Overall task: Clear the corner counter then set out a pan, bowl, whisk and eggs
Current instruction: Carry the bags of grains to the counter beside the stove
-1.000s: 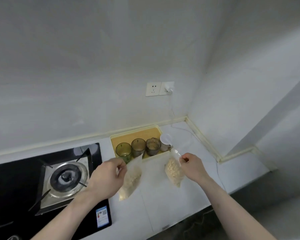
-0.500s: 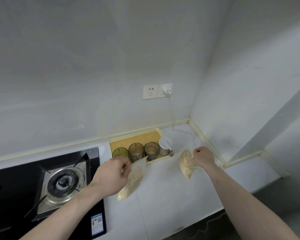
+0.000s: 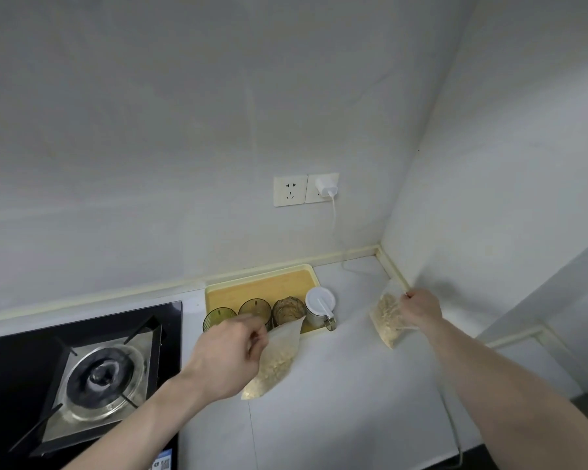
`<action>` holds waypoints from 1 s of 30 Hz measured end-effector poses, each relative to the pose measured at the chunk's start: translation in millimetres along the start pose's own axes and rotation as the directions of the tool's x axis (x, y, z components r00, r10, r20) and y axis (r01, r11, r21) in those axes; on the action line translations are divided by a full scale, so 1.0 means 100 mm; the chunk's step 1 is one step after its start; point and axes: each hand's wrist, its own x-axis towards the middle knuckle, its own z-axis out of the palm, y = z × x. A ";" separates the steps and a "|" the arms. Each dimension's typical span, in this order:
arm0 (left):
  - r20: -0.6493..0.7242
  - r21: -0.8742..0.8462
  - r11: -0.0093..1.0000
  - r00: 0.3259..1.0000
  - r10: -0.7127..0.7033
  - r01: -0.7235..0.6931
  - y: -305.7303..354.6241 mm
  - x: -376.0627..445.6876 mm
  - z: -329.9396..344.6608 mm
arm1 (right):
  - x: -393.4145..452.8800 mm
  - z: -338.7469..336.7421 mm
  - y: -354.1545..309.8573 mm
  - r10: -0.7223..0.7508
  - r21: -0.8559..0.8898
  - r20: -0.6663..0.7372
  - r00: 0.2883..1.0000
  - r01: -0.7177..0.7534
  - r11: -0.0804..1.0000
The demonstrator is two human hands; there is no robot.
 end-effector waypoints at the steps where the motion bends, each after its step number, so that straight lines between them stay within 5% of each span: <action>1: 0.003 -0.004 1.000 1.000 0.001 -0.001 0.02 0.05 0.02 | 0.09 -0.01 0.04 0.000 -0.007 -0.001 1.000 0.000 1.000; 15: 0.033 -0.016 1.000 0.999 0.017 -0.016 0.11 0.50 0.18 | 0.55 -0.06 0.36 0.113 -0.055 -0.074 0.991 -0.118 0.992; 19: 0.042 -0.022 0.999 0.999 0.031 -0.030 0.13 0.55 0.19 | 0.47 -0.03 0.37 0.048 -0.016 -0.092 0.995 -0.050 0.999; 22: 0.051 -0.018 0.999 0.998 0.029 -0.028 0.11 0.56 0.20 | 0.25 0.02 0.16 -0.124 0.077 -0.125 0.984 0.135 0.988; 26: 0.076 0.005 0.999 0.996 0.035 -0.036 0.06 0.54 0.19 | -0.33 0.13 -0.42 -0.486 0.341 0.053 0.872 0.442 0.830; 30: 0.094 0.017 0.999 0.995 0.039 -0.041 0.01 0.52 0.16 | -0.87 0.07 -1.03 -0.658 0.358 0.464 0.594 0.553 0.752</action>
